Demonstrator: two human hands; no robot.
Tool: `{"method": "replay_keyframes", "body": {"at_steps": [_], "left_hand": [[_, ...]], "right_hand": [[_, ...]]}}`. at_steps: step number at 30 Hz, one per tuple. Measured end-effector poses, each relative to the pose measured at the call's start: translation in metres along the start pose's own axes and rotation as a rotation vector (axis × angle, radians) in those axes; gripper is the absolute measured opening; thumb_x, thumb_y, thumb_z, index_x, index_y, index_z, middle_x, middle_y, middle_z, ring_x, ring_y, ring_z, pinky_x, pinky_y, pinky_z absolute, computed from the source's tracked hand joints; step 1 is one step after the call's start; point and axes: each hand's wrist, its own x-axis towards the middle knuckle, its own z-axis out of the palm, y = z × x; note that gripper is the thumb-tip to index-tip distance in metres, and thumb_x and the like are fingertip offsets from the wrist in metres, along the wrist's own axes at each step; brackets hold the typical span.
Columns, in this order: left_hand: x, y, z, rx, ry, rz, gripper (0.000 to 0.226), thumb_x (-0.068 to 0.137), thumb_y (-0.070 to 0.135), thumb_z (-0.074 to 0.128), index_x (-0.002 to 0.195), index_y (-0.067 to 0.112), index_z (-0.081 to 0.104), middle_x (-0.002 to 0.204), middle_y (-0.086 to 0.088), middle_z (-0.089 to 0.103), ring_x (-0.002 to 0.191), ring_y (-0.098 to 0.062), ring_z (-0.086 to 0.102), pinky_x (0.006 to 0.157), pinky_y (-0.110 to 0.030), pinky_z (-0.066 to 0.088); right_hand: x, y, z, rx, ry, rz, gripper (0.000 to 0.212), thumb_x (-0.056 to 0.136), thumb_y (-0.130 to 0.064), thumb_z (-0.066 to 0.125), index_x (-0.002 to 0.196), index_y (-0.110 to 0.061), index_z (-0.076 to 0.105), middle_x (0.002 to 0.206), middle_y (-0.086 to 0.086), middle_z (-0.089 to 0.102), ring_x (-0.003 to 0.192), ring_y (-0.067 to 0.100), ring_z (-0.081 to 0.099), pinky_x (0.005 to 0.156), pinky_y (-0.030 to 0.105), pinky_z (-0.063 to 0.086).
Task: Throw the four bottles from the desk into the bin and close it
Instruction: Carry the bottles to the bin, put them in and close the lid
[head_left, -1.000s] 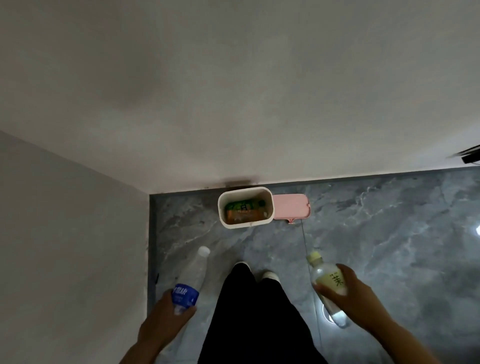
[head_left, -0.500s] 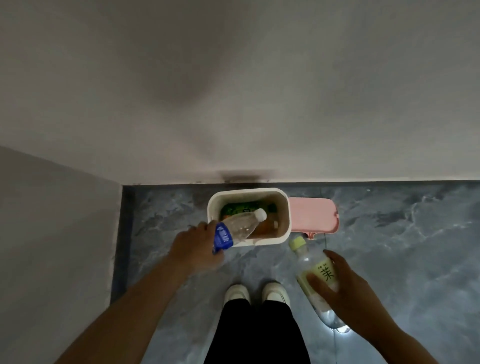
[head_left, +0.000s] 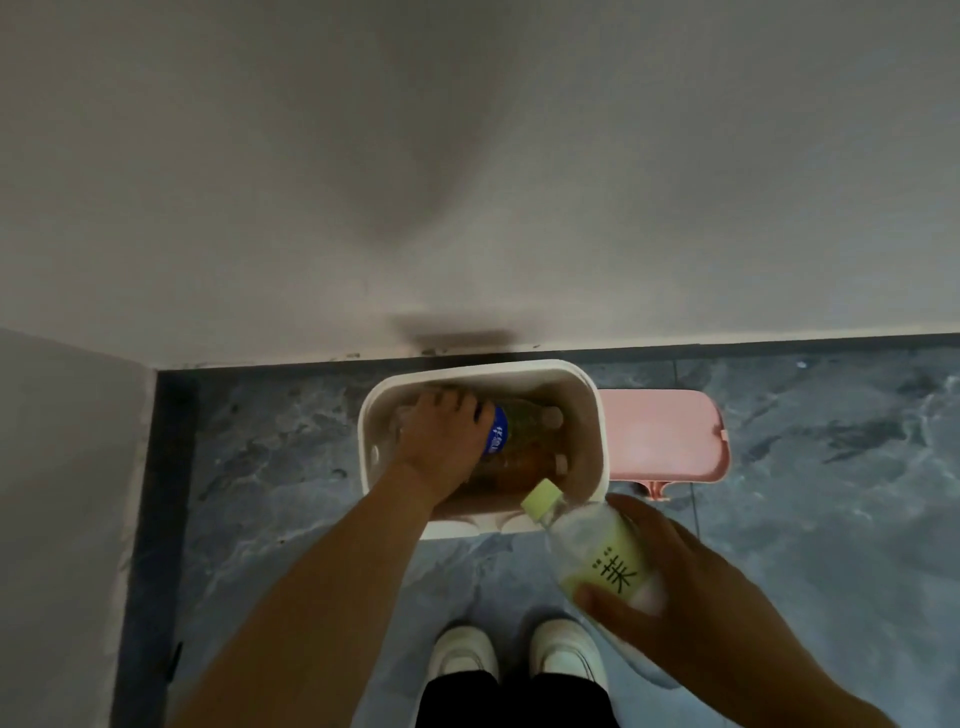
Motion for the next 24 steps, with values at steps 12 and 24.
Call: {"method": "replay_keyframes", "body": {"at_steps": [12, 24], "left_hand": [[-0.063, 0.001, 0.004, -0.346, 0.169, -0.091, 0.043, 0.084, 0.034, 0.059, 0.121, 0.013, 0.055, 0.124, -0.008, 0.062, 0.115, -0.023, 0.057, 0.1, -0.038, 0.045], [-0.096, -0.005, 0.004, -0.678, 0.282, -0.355, 0.035, 0.088, 0.031, 0.054, 0.118, 0.014, 0.055, 0.118, -0.007, 0.061, 0.113, -0.021, 0.052, 0.092, -0.032, 0.046]], "right_hand": [[0.031, -0.01, 0.001, -0.138, 0.01, -0.118, 0.09, 0.06, -0.083, 0.04, 0.136, -0.044, 0.014, 0.128, -0.012, 0.051, 0.086, 0.0, 0.044, 0.067, 0.014, 0.038], [0.113, -0.05, 0.023, -0.477, 0.024, -0.278, 0.08, 0.076, -0.051, 0.064, 0.141, -0.024, 0.025, 0.141, 0.005, 0.044, 0.126, 0.027, 0.046, 0.105, 0.043, 0.039]]}}
